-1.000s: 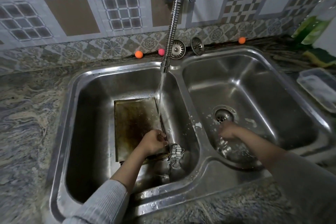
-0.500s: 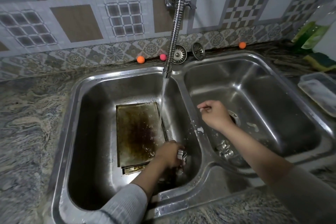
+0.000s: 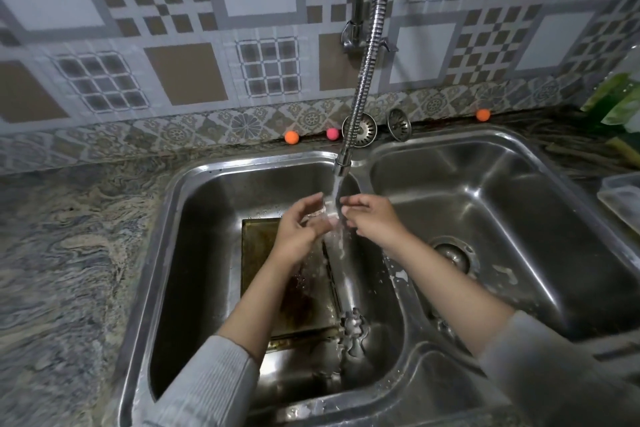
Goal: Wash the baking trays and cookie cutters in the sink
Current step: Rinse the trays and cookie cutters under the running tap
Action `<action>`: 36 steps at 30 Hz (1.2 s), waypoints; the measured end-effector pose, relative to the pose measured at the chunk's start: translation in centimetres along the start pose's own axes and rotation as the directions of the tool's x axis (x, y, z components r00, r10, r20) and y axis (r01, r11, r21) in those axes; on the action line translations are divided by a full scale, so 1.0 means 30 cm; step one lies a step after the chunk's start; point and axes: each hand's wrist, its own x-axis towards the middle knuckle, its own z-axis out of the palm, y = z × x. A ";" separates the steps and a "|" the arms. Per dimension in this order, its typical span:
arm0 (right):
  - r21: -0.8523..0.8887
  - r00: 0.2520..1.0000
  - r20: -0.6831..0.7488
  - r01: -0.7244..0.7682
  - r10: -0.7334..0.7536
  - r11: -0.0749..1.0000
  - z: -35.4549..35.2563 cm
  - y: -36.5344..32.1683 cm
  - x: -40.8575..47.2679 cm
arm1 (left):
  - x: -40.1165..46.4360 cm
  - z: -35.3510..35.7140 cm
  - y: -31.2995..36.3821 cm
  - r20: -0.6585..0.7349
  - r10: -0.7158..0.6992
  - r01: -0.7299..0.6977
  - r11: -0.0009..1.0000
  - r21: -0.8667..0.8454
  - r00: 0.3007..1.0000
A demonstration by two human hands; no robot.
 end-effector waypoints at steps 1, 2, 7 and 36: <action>0.058 0.998 0.031 -0.052 0.050 0.997 0.010 -0.009 0.003 | 0.007 -0.002 0.009 0.002 0.022 -0.022 1.000 -0.009 1.000; 0.124 0.994 0.061 -0.096 0.089 0.988 0.017 -0.017 0.005 | 0.012 0.000 0.021 0.003 0.039 -0.039 0.999 -0.031 0.999; 0.393 0.975 0.159 -0.204 0.152 0.897 0.026 -0.025 0.026 | 0.038 -0.010 0.035 0.043 0.081 -0.079 0.995 -0.065 0.996; 0.323 0.970 0.241 -0.054 -0.027 0.945 -0.040 0.039 -0.025 | -0.013 -0.018 0.026 0.163 0.189 -0.211 0.969 0.130 0.968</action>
